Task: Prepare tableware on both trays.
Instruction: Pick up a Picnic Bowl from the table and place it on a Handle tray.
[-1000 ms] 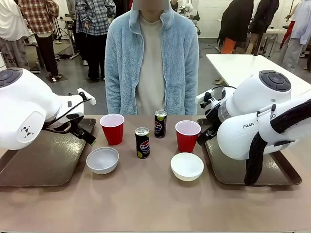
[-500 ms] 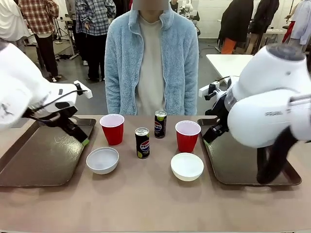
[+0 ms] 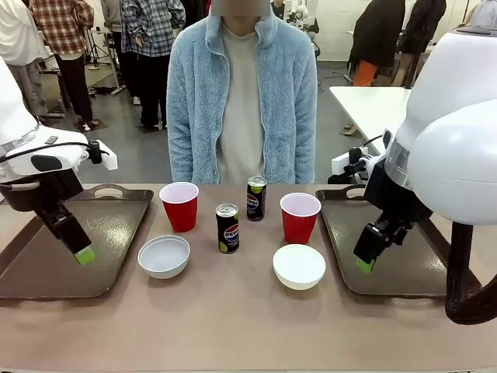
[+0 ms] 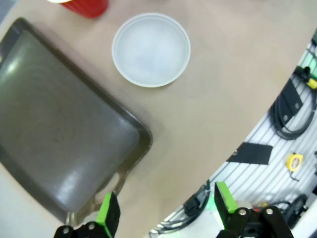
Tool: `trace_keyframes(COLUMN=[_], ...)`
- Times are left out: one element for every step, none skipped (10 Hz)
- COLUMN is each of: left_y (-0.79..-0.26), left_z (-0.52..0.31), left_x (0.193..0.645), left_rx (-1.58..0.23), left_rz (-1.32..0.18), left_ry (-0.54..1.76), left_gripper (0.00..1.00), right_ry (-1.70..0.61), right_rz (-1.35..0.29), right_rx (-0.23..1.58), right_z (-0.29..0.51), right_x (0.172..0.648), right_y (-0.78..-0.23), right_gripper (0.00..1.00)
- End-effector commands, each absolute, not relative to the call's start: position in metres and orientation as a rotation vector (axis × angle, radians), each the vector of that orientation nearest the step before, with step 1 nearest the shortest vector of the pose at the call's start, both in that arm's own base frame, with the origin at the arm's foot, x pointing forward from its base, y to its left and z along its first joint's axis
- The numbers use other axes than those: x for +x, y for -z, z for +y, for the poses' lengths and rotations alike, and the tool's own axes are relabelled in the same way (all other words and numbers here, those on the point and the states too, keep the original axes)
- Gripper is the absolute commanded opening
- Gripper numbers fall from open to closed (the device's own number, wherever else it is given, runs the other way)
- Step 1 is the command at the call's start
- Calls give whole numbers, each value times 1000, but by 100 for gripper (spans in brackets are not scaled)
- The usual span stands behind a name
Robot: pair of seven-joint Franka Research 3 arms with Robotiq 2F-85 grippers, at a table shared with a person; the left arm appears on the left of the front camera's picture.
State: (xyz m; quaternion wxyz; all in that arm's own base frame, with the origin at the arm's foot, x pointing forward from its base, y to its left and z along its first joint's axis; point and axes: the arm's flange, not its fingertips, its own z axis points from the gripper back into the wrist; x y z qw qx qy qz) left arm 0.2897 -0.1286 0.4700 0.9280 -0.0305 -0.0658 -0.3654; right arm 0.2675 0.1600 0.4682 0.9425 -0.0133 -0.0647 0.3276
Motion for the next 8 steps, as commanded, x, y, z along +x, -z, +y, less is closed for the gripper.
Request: trace_keyframes(left_y=[-465,-465,-465,-469,-468,-468,-466,-459], left_z=[-127,-127,-127,-129,-114,-96,-73,-51], left_x=[296,296,296,290,298,303,314,319], left_rx=[-76,-76,-76,-59,-196,-327,-471,-547], left_rz=[-136,-136,-136,-134,-126,-136,-154,-182], left_ry=[780,780,780,753,751,742,716,671], left_gripper=[100,100,100,100,100,100,100,100], right_ry=[-670,-670,-670,-669,-642,-620,-590,-537], right_rz=[-153,-153,-153,-135,-157,-174,-195,-228], right_rx=[-23,-23,-23,-27,55,177,274,388], right_z=[161,161,161,160,142,120,99,72], right_x=[271,271,271,268,272,271,272,270], right_y=[-469,-469,-469,-469,-469,-477,-483,-485], right_gripper=[100,100,100,100,100,100,100,100])
